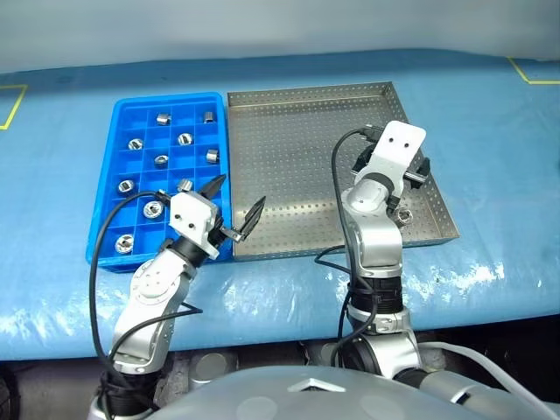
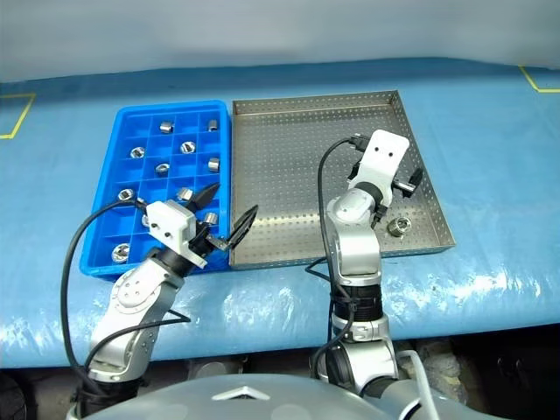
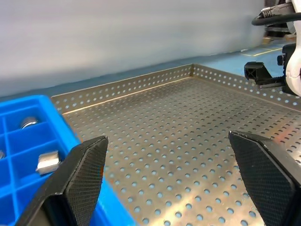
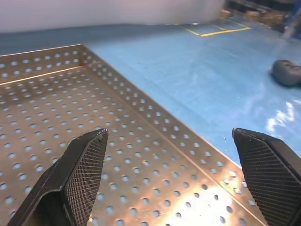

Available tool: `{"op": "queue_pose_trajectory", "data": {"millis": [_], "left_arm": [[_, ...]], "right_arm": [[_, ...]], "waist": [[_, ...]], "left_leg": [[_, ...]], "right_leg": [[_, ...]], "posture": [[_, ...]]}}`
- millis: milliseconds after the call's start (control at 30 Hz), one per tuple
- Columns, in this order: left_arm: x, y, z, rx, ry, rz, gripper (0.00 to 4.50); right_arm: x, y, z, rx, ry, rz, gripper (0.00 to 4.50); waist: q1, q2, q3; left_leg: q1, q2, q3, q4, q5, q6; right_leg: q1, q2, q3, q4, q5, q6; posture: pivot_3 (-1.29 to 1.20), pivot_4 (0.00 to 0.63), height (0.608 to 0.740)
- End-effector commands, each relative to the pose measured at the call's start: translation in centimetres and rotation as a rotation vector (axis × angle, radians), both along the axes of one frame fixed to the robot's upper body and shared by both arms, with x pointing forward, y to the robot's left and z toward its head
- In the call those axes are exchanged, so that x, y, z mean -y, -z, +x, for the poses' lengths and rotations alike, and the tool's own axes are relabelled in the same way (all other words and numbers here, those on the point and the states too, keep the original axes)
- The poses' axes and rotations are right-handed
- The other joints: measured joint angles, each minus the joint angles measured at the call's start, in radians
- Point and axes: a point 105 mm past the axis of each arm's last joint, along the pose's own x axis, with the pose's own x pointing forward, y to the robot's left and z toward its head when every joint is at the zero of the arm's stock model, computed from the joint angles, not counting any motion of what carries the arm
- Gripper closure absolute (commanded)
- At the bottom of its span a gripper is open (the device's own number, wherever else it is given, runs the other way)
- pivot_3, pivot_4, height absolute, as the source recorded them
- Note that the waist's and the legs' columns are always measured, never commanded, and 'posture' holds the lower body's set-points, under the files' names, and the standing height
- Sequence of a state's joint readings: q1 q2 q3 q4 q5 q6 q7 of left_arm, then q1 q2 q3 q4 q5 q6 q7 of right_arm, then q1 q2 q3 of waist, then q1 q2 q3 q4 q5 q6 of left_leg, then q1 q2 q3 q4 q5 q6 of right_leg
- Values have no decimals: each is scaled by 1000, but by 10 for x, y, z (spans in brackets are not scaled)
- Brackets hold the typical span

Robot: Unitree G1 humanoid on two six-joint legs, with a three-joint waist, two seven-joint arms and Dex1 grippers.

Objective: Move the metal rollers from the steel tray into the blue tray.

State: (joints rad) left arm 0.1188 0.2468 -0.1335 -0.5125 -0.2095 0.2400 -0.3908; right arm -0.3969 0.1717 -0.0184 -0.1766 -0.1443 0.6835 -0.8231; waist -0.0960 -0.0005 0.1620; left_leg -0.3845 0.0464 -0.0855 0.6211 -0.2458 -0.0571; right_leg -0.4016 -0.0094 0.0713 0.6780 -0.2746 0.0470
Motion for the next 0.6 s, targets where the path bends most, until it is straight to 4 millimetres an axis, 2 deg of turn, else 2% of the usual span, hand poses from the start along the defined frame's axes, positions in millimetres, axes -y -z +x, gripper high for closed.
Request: {"op": "queue_pose_trajectory", "data": {"millis": [33, 133, 233, 400, 600], "left_arm": [[7, -4, -1, 11, 40, -9, 0], [9, -3, -1, 10, 48, -10, 0], [11, -3, -1, 7, 51, -16, 0], [12, -2, -1, -3, 43, -26, 0], [12, 2, -2, -11, 37, -37, 0]], "right_arm": [[-43, 22, -19, -65, 22, 269, 36], [-42, 17, -16, -46, 15, 263, 36], [-39, 8, -9, -33, -71, 242, 36], [-24, -19, 7, -13, -384, 219, 36], [4, -51, 11, -97, -669, 33, 36]], "waist": [[-2, 0, 0], [-6, 0, 0], [-10, 0, 0], [-13, 0, 0], [-4, 1, 0]], "left_leg": [[0, 0, 0, 0, 0, 0], [0, 0, 0, 0, 0, 0], [0, 0, 0, 0, 0, 0], [0, 0, 0, 0, 0, 1], [0, -1, 0, 3, -1, 1]], "right_leg": [[0, 0, 0, 0, 0, 0], [0, 0, 0, 0, 0, 0], [0, 0, 0, 0, 0, 0], [0, 0, 0, 0, 0, 0], [2, -1, 0, -1, 0, 0]], "posture": [[-81, 150, 740], [-74, 150, 740], [-74, 150, 740], [-80, 150, 740], [-85, 150, 740]]}}
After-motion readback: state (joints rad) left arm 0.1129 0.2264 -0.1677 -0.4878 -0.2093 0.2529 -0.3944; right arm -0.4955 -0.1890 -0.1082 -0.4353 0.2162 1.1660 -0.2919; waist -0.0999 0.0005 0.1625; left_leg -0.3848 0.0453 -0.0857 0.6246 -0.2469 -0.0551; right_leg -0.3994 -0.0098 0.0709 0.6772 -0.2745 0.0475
